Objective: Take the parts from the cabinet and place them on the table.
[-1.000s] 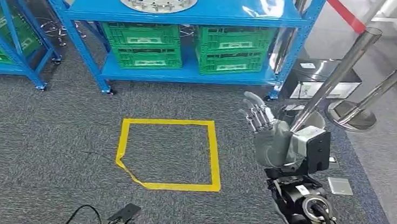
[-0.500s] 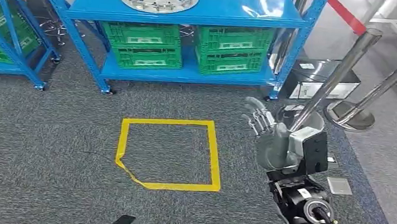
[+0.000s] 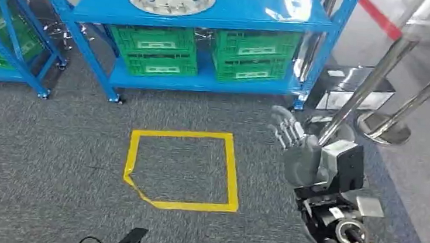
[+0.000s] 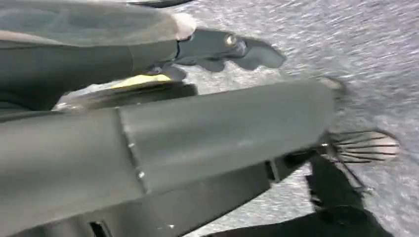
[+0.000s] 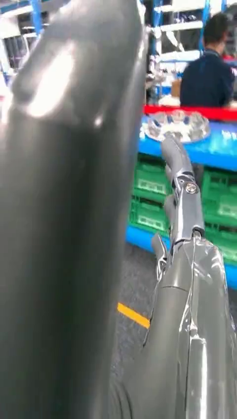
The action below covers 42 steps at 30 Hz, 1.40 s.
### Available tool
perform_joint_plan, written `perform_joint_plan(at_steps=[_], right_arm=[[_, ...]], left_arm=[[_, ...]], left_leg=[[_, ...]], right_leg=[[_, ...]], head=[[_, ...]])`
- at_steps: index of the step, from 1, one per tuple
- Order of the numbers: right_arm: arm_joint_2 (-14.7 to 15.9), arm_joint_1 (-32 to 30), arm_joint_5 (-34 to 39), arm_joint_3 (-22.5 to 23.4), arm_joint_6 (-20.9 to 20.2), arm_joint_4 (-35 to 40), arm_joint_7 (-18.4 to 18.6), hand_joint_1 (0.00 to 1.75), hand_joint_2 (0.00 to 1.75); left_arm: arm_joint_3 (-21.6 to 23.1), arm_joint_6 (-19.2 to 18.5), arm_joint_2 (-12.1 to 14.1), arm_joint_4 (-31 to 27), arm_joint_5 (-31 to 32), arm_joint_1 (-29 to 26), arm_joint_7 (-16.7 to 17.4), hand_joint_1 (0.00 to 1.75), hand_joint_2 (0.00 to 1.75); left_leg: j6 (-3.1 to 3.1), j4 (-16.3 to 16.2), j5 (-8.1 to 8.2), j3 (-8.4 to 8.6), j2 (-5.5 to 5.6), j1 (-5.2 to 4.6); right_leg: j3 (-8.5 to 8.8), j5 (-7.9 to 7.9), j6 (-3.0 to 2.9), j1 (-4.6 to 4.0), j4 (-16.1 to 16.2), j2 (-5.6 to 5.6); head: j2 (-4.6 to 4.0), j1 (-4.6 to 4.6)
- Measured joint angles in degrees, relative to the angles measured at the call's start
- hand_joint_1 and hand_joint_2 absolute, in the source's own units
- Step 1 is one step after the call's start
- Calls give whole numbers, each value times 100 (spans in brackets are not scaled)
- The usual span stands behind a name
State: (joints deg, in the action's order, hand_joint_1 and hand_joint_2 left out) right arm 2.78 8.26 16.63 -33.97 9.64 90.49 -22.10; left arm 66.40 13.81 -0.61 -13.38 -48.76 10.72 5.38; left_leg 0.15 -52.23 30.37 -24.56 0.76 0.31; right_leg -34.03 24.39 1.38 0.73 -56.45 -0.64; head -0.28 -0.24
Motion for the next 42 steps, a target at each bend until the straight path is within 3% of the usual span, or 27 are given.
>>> perform_joint_plan(at_steps=[2,3,6,7,8,9,11,12,13,16,18,21,22,23,24,26,27,28,29,31,33,34,36,37,38,39,42], right_arm=[[0,11,0,0,-4,13,-7,0,0],[0,20,0,2,-4,24,-15,0,0],[0,33,0,4,-4,24,-13,0,0],[2,30,0,4,-4,24,-11,0,0],[2,30,0,4,-4,22,-11,0,0],[2,32,0,4,-4,24,-11,0,0],[2,35,0,4,-2,24,-11,0,0],[2,34,2,4,-2,24,-15,0,0],[2,41,4,4,0,26,-18,0,0],[2,39,15,-2,15,44,-13,0,0],[4,39,17,-2,15,72,-9,0,0],[7,21,28,-11,15,72,0,0,0],[13,-1,28,-13,15,72,0,0,0],[15,-5,28,-17,15,72,4,0,0],[15,-2,28,-17,15,72,4,0,0],[17,1,28,-20,15,72,7,0,0],[18,0,28,-20,15,72,4,0,0],[26,2,28,-22,15,72,9,0,0],[26,12,28,-24,15,74,9,0,0],[28,-4,28,-22,22,74,11,0,0],[28,4,26,-20,22,94,4,0,0],[28,12,26,-17,22,101,2,0,0],[28,4,24,-20,22,101,6,0,0],[28,2,24,-20,22,101,7,0,0],[28,2,24,-20,22,101,9,0,0],[28,2,24,-20,22,101,9,0,0],[28,3,24,-20,22,101,-2,0,0]], left_arm=[[0,0,2,0,0,8,4,0,0],[-4,0,-5,0,0,20,2,0,0],[-24,0,-9,0,0,29,2,0,0],[-26,0,-9,0,0,25,2,0,0],[-28,0,-9,0,0,27,2,0,0],[-33,0,-7,0,0,25,2,0,0],[-50,2,-2,0,0,19,4,0,0],[-65,9,0,4,0,13,9,0,0],[-74,11,2,7,0,16,26,0,0],[-79,15,7,9,0,5,42,0,0],[-83,24,6,13,-2,-8,41,0,0],[-83,46,9,18,-2,-8,41,0,0],[-83,46,9,20,-2,-13,42,0,0],[-83,46,11,24,-2,-26,42,0,0],[-83,46,11,26,-2,-36,42,0,0],[-83,48,7,26,-2,-40,42,0,0],[-83,48,6,26,-2,-46,39,0,0],[-85,48,2,28,-2,-33,39,0,0],[-85,48,7,31,-2,-30,35,0,0],[-89,48,4,31,-2,-30,33,0,0],[-92,48,13,31,-2,-32,31,0,0],[-92,48,13,31,-2,-23,28,0,0],[-92,48,13,31,-2,-20,26,0,0],[-92,48,17,31,-2,-31,26,0,0],[-92,48,24,33,-2,-39,26,0,0],[-94,48,30,35,-2,-42,26,0,0],[-94,48,39,39,-2,-39,26,0,0]], left_leg=[[72,-34,81,27,-12,20],[99,-309,172,-90,-25,19],[144,-1895,686,-1088,-32,30],[140,-2162,666,-1333,-32,29],[126,-2109,481,-1410,-32,29],[102,-1808,170,-1358,-32,27],[32,-722,-597,-1024,-34,21],[-2,-449,-674,-915,-37,6],[-10,-348,-621,-873,-34,-32],[-47,-310,-542,-870,-24,-34],[-90,-214,-536,-753,-20,10],[-169,-207,-466,-670,-29,-3],[-175,-208,-438,-640,-26,-6],[-172,-209,-407,-597,-18,-7],[-164,-209,-371,-540,-7,-7],[-139,-209,-276,-389,13,-9],[-118,-199,-234,-366,14,-4],[-89,-218,-219,-367,19,-37],[-65,-222,-224,-403,19,-30],[-29,-175,-228,-397,8,-18],[51,-296,-132,-389,-7,-26],[80,-613,13,-555,-18,-20],[140,-1643,396,-1153,-24,18],[162,-2049,480,-1428,-25,33],[175,-2177,413,-1579,-26,48],[182,-1999,206,-1559,-28,60],[199,-490,-701,-967,-45,89]], right_leg=[[86,32,-75,46,55,-6],[128,60,-117,47,70,3],[168,126,-167,36,73,26],[198,155,-172,31,73,22],[241,185,-170,29,73,15],[300,222,-162,29,73,2],[441,309,-136,28,74,-10],[430,342,-110,32,87,-5],[443,362,-75,-12,73,-23],[467,384,13,1,130,-17],[460,530,88,17,-20,9],[-271,1074,133,21,-1413,14],[-511,1135,138,20,-1780,14],[-593,1016,134,21,-1807,14],[-530,768,125,20,-1555,15],[-107,40,72,16,-471,14],[34,-70,34,5,-123,11],[63,-27,22,-48,-72,13],[101,44,-17,-30,39,16],[81,57,-47,-54,36,-11],[202,49,-96,23,152,-12],[229,65,-127,37,167,9],[247,88,-156,40,168,34],[253,105,-165,40,168,35],[272,120,-158,43,166,32],[302,144,-149,53,166,22],[423,242,-61,85,154,5]], head=[[0,-4],[0,-46],[0,-131],[0,-144],[0,-162],[0,-177],[0,-221],[0,-232],[0,-230],[0,-179],[0,-155],[0,-66],[0,-55],[0,-40],[0,-22],[0,9],[0,17],[-2,6],[0,52],[0,28],[0,37],[0,-9],[0,-63],[0,-72],[0,-94],[0,-109],[0,-166]])
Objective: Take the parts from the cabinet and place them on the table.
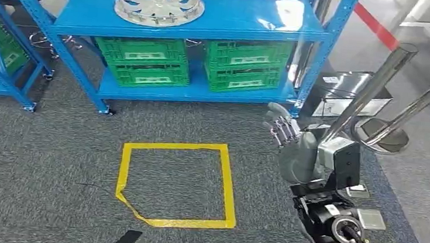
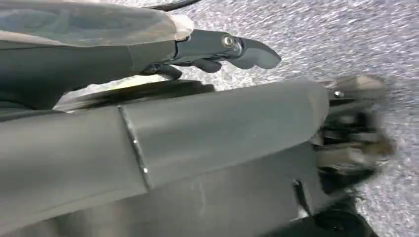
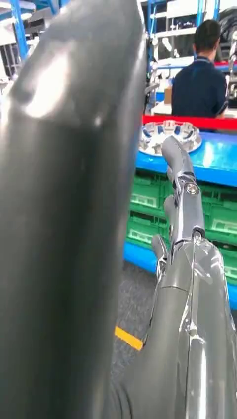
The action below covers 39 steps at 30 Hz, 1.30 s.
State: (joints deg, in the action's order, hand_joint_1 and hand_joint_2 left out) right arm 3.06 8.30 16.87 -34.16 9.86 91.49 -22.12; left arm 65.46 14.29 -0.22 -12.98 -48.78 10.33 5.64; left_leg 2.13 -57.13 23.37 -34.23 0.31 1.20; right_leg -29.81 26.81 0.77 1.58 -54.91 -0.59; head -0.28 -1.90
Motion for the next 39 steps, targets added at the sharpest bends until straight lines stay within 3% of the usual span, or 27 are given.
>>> perform_joint_plan(at_steps=[1,2,3,6,7,9,10,11,12,13,15,16,19,20,21,22,25,26,27,28,30,31,32,34,36,37,39], right_arm=[[0,4,2,0,0,0,-9,0,0],[0,4,13,0,0,0,-11,0,0],[0,4,15,-2,0,0,-20,0,0],[0,6,20,-4,-6,0,-28,0,0],[0,17,20,-4,-15,0,-35,0,0],[0,23,20,-7,-22,-2,-35,0,0],[0,15,20,-9,-24,-7,-39,0,0],[2,7,20,-9,-26,-11,-46,0,0],[4,7,20,-9,-28,-15,-48,0,0],[4,11,20,-7,-33,-15,-48,0,0],[4,16,20,-7,-44,-15,-52,0,0],[4,17,20,-7,-48,-15,-52,0,0],[4,2,20,-9,-70,-13,-52,0,0],[4,6,20,-4,-70,-13,-52,0,0],[4,13,20,-4,-77,-11,-55,0,0],[4,13,20,-4,-77,-11,-57,0,0],[4,11,20,-2,-77,-13,-52,0,0],[4,8,20,-2,-76,-13,-52,0,0],[4,1,20,-2,-76,-13,-50,0,0],[4,2,20,-2,-77,-13,-50,0,0],[4,4,20,-2,-76,-13,-50,0,0],[4,5,20,-2,-76,-13,-50,0,0],[4,9,20,0,-76,-13,-50,0,0],[4,8,20,-7,-74,-13,-48,0,0],[4,7,20,-9,-70,-11,-48,0,0],[4,10,20,-9,-66,-11,-50,0,0],[4,25,20,-11,-68,-11,-48,0,0]], left_arm=[[-2,0,-4,0,0,7,0,0,0],[-7,-2,-2,0,0,13,0,0,0],[-9,-2,-2,0,0,8,0,0,0],[-15,-20,2,6,-17,2,0,0,0],[-17,-20,2,9,-17,8,0,0,0],[-20,-24,0,9,-20,10,0,0,0],[-20,-35,0,9,-20,8,0,0,0],[-20,-35,2,9,-20,2,0,0,0],[-20,-35,4,11,-20,-3,0,0,0],[-20,-35,4,11,-20,-4,0,0,0],[-22,-35,2,13,-35,-1,4,0,0],[-22,-35,-7,13,-50,-10,4,0,0],[-26,-24,-4,13,-85,-14,4,0,0],[-26,-22,-7,13,-85,-19,4,0,0],[-26,-17,0,13,-85,-18,7,0,0],[-26,-17,-2,13,-79,-15,7,0,0],[-26,-17,0,13,-74,-8,22,0,0],[-26,-17,0,13,-74,-17,26,0,0],[-26,-18,2,13,-76,-23,26,0,0],[-26,-22,7,15,-74,-22,26,0,0],[-26,-37,13,13,-74,-12,26,0,0],[-26,-44,13,13,-74,-8,26,0,0],[-26,-48,11,13,-74,2,26,0,0],[-26,-50,15,15,-74,-1,26,0,0],[-26,-50,13,15,-76,1,26,0,0],[-26,-50,15,15,-74,3,26,0,0],[-26,-50,17,15,-76,4,26,0,0]], left_leg=[[-5,153,90,82,12,-31],[-67,184,89,67,25,-22],[-93,188,101,63,28,-36],[-221,226,111,114,26,-23],[-255,232,121,135,25,-27],[-295,230,142,147,20,-53],[-311,229,153,154,20,-70],[-325,227,163,168,23,-87],[-334,227,178,193,29,-99],[-335,228,198,227,40,-107],[-322,230,244,317,55,-122],[-309,238,264,330,55,-123],[-239,248,267,306,48,-134],[-214,268,265,325,43,-142],[-178,239,312,326,35,-148],[-132,61,416,262,25,-152],[-55,-1324,1020,-458,20,-102],[-40,-1618,1070,-641,19,-92],[-33,-1606,957,-685,17,-76],[-30,-1319,737,-579,16,-64],[-30,-231,160,-74,8,-42],[-34,191,63,103,-1,-33],[-70,243,102,136,22,-72],[-132,221,127,123,26,-78],[-218,262,121,152,25,-56],[-235,272,126,178,26,-49],[-290,273,148,202,16,-54]], right_leg=[[-2,28,42,-41,-20,-8],[-14,35,68,-51,-21,-22],[-6,35,88,-48,-1,-18],[29,117,189,-9,-36,-3],[-79,280,198,-10,-305,22],[-576,732,213,-16,-1292,22],[-812,876,211,-17,-1736,22],[-968,896,202,-20,-1983,22],[-965,755,176,-32,-1906,22],[-825,489,140,-54,-1548,22],[-363,-94,36,-109,-507,21],[-212,-139,-43,-146,-180,22],[-195,-102,-53,-179,-63,13],[-187,-115,-74,-166,-29,6],[-122,-148,-96,-79,57,17],[-89,-155,-105,-88,90,15],[-82,-138,-146,-85,88,48],[-82,-130,-144,-85,87,47],[-67,-118,-141,-81,87,43],[-48,-102,-131,-75,86,35],[21,-50,-81,-55,73,21],[30,-21,-46,-62,62,20],[16,8,-6,-101,35,3],[24,16,29,-97,52,3],[33,60,101,-78,42,6],[3,153,128,-65,-98,21],[-402,599,164,-64,-969,28]], head=[[0,-31],[0,-28],[0,33],[0,67],[0,120],[0,166],[0,172],[0,175],[0,181],[0,183],[0,205],[0,210],[0,207],[0,208],[0,199],[0,183],[0,109],[0,105],[0,79],[0,68],[0,33],[0,15],[0,-16],[0,70],[0,59],[0,81],[0,166]])
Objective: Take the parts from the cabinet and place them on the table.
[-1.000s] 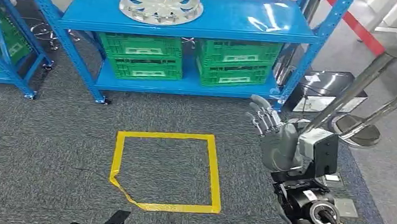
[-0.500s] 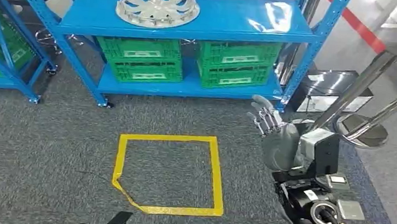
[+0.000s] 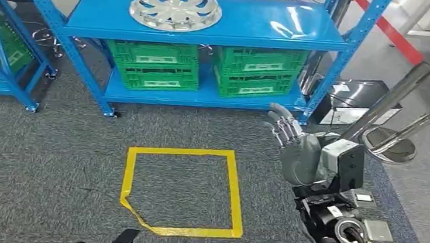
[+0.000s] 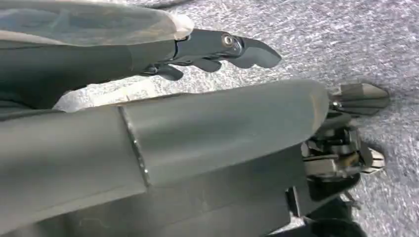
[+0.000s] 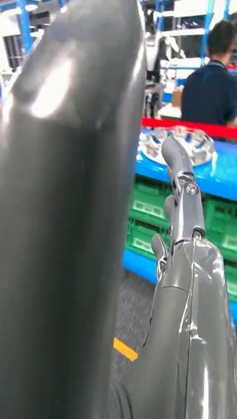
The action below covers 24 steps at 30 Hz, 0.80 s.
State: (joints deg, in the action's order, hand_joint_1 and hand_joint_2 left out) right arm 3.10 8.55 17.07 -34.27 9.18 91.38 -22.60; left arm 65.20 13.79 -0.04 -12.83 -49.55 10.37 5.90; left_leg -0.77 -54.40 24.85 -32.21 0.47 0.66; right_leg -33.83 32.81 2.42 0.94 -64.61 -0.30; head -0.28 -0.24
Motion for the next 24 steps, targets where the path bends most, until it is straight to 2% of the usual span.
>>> perform_joint_plan(at_steps=[1,2,3,4,6,7,8,11,12,13,14,16,17,18,19,20,21,22,23,24], right_arm=[[0,-14,0,0,0,-2,0,0,0],[0,-26,0,0,0,-2,0,0,0],[0,-27,0,0,0,-4,2,0,0],[0,-25,0,0,2,-4,5,0,0],[0,-21,2,0,2,-4,5,0,0],[0,-19,2,-2,2,-4,2,0,0],[0,-17,8,-2,2,-2,0,0,0],[0,-26,55,-11,11,-4,-15,0,0],[0,-16,74,-7,20,-4,-39,0,0],[0,-15,74,-7,15,-4,-59,0,0],[0,-11,76,-5,9,-7,-85,0,0],[0,-9,77,-2,-18,-28,-103,0,0],[0,-11,77,-2,-33,-41,-111,0,0],[0,-16,74,-2,-59,-59,-116,0,0],[0,-22,77,-2,-81,-70,-122,0,0],[0,-22,77,-2,-96,-81,-133,0,0],[0,-20,76,-2,-116,-87,-142,0,0],[0,-17,77,0,-131,-96,-149,0,0],[0,-14,77,2,-140,-103,-157,0,0],[0,-14,77,4,-140,-105,-157,0,0]], left_arm=[[0,0,-2,0,0,0,0,0,0],[0,0,-2,0,2,-4,0,0,0],[0,0,0,0,0,-8,0,0,0],[0,0,-2,0,2,-12,0,0,0],[0,0,-4,0,0,-9,0,0,0],[0,0,-4,0,-2,-10,0,0,0],[0,-2,-9,0,-2,-3,-4,0,0],[0,-20,-9,0,-2,-4,-11,0,0],[-2,-37,-7,0,-2,5,-11,0,0],[-2,-37,-2,0,-2,8,-11,0,0],[-2,-37,-2,0,-2,19,-11,0,0],[-2,-35,-2,2,-4,26,-9,0,0],[-2,-26,-2,2,-9,18,-7,0,0],[-2,-5,0,2,-13,6,0,0,0],[-2,2,2,2,-20,-4,0,0,0],[-2,4,7,2,-26,-6,0,0,0],[-2,9,13,2,-26,-2,0,0,0],[-2,13,13,2,-26,2,0,0,0],[-2,13,13,2,-26,9,0,0,0],[-2,13,11,2,-26,14,0,0,0]], left_leg=[[-17,-1,11,7,-2,-9],[-27,-2,21,15,0,-17],[-30,-4,33,32,5,-23],[-29,-3,48,57,13,-28],[-10,-3,97,148,35,-38],[4,4,120,171,39,-37],[32,-15,139,158,40,-73],[107,30,123,144,34,-38],[151,39,129,171,33,-69],[175,-20,183,161,22,-41],[204,-305,340,46,11,-49],[248,-1299,773,-475,6,-25],[263,-1713,900,-715,5,-25],[270,-1914,887,-872,4,-24],[270,-1808,748,-864,4,-19],[265,-1464,497,-730,3,-14],[250,-864,162,-471,0,-10],[232,-315,-101,-216,-8,-9],[205,-17,-80,-73,-11,-27],[175,2,-89,-87,-5,-37]], right_leg=[[-274,215,11,1,-538,0],[-486,311,13,0,-926,0],[-566,237,4,0,-1002,0],[-507,57,-12,0,-811,0],[-41,-584,-83,-14,256,-1],[166,-812,-135,-38,751,-1],[228,-734,-167,-71,884,-4],[216,-719,-196,-98,953,-17],[245,-743,-233,-52,1021,-25],[304,-761,-247,-15,1068,-10],[328,-755,-273,-15,1084,-8],[344,-736,-300,-20,1083,14],[348,-724,-311,-23,1082,19],[361,-712,-316,-22,1081,16],[380,-696,-311,-22,1081,11],[406,-675,-304,-21,1078,1],[446,-649,-286,-21,1077,-5],[479,-618,-263,-21,1073,-8],[482,-584,-224,-60,1058,-11],[475,-567,-202,-67,1051,-24]], head=[[0,4],[0,7],[0,15],[0,24],[0,37],[0,46],[0,31],[0,48],[0,44],[0,42],[0,6],[0,-44],[0,-48],[0,-63],[0,-81],[0,-101],[0,-127],[0,-148],[0,-162],[0,-149]])
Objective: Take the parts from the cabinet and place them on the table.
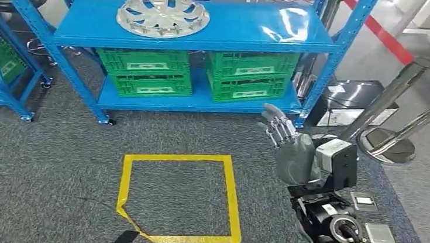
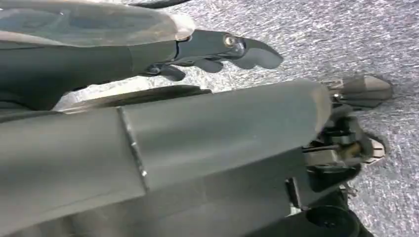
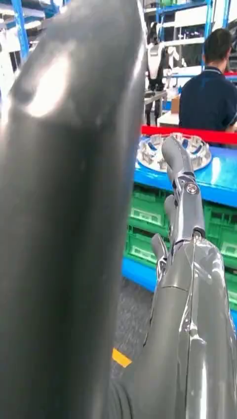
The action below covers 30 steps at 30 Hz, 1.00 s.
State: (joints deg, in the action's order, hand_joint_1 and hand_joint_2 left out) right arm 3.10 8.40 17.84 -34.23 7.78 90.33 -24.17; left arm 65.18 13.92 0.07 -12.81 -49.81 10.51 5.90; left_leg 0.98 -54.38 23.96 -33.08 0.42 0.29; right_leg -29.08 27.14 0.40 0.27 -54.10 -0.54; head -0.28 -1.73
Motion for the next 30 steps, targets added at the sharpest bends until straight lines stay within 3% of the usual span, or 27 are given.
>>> perform_joint_plan(at_steps=[3,5,6,8,9,10,11,12,14,15,18,20,21,24,25,26,27,29,30], right_arm=[[0,0,0,0,-24,0,-7,0,0],[0,3,0,7,-33,0,-13,0,0],[0,12,-2,7,-42,0,-18,0,0],[0,-11,0,7,-46,-9,-15,0,0],[0,-14,0,7,-50,-22,-15,0,0],[0,-12,0,7,-50,-39,-15,0,0],[0,-7,0,9,-50,-57,-15,0,0],[0,-6,0,9,-50,-70,-15,0,0],[0,0,0,9,-59,-79,-15,0,0],[0,9,0,7,-59,-85,-15,0,0],[0,11,0,9,-66,-90,-13,0,0],[0,17,0,7,-68,-90,-15,0,0],[0,25,-2,9,-68,-90,-17,0,0],[0,22,0,7,-68,-90,-15,0,0],[0,19,-2,7,-68,-90,-13,0,0],[0,18,-2,7,-68,-90,-13,0,0],[0,20,0,9,-68,-92,-13,0,0],[0,22,0,9,-70,-92,-13,0,0],[0,26,0,9,-70,-92,-15,0,0]], left_arm=[[0,2,2,0,0,-11,17,0,0],[0,11,-2,0,0,-8,17,0,0],[0,9,0,0,0,-7,17,0,0],[0,9,-7,0,0,-8,17,0,0],[0,9,-5,0,0,-13,20,0,0],[0,9,-5,2,0,-19,20,0,0],[0,9,-5,2,0,-24,26,0,0],[0,9,-7,4,0,-25,28,0,0],[-2,9,-15,4,-2,-25,28,0,0],[-2,11,-15,7,-7,-19,31,0,0],[-2,11,-15,7,-18,-20,35,0,0],[-2,11,-9,7,-18,-19,33,0,0],[-2,11,-11,7,-18,-13,33,0,0],[-2,11,-11,7,-17,-23,33,0,0],[-2,11,-11,7,-18,-37,33,0,0],[-2,11,-9,7,-17,-47,33,0,0],[-2,11,-5,7,-18,-50,35,0,0],[-2,11,2,7,-17,-41,33,0,0],[-2,11,2,7,-18,-37,33,0,0]], left_leg=[[-84,-5,36,1,8,-28],[-162,53,39,83,2,20],[-192,53,58,101,-2,24],[-223,53,87,135,-3,19],[-226,52,106,150,-2,17],[-226,52,125,174,1,17],[-218,51,150,209,10,18],[-207,51,178,251,20,18],[-163,50,241,343,35,17],[-122,30,270,342,40,-29],[-59,58,273,333,31,-6],[14,-21,348,337,19,2],[45,-302,495,211,9,-2],[94,-1802,1096,-622,6,9],[94,-2032,1097,-792,6,9],[86,-1980,978,-814,6,9],[63,-1549,650,-649,6,8],[1,-411,58,-145,5,6],[-35,-48,9,2,4,-15]], right_leg=[[19,27,83,22,23,7],[-25,190,153,25,-201,22],[-209,402,173,27,-603,23],[-762,812,203,31,-1654,23],[-964,878,214,32,-1979,23],[-1054,804,217,35,-2055,24],[-1003,594,210,37,-1859,25],[-836,297,194,38,-1434,25],[-386,-298,147,37,-352,26],[-296,-226,120,4,-165,20],[-298,-181,26,-4,-113,-10],[-228,-202,-35,41,-40,-6],[-209,-189,-64,40,-28,-2],[-195,-156,-116,30,-29,21],[-183,-146,-125,28,-30,19],[-163,-132,-125,27,-30,12],[-117,-105,-118,26,-30,1],[-29,-48,-88,26,-29,-7],[-16,-20,-56,3,-35,-10]], head=[[0,48],[0,65],[0,122],[0,153],[0,164],[0,175],[0,182],[0,188],[0,199],[0,197],[0,171],[0,171],[0,138],[0,66],[0,51],[0,40],[0,13],[0,-28],[0,-44]])
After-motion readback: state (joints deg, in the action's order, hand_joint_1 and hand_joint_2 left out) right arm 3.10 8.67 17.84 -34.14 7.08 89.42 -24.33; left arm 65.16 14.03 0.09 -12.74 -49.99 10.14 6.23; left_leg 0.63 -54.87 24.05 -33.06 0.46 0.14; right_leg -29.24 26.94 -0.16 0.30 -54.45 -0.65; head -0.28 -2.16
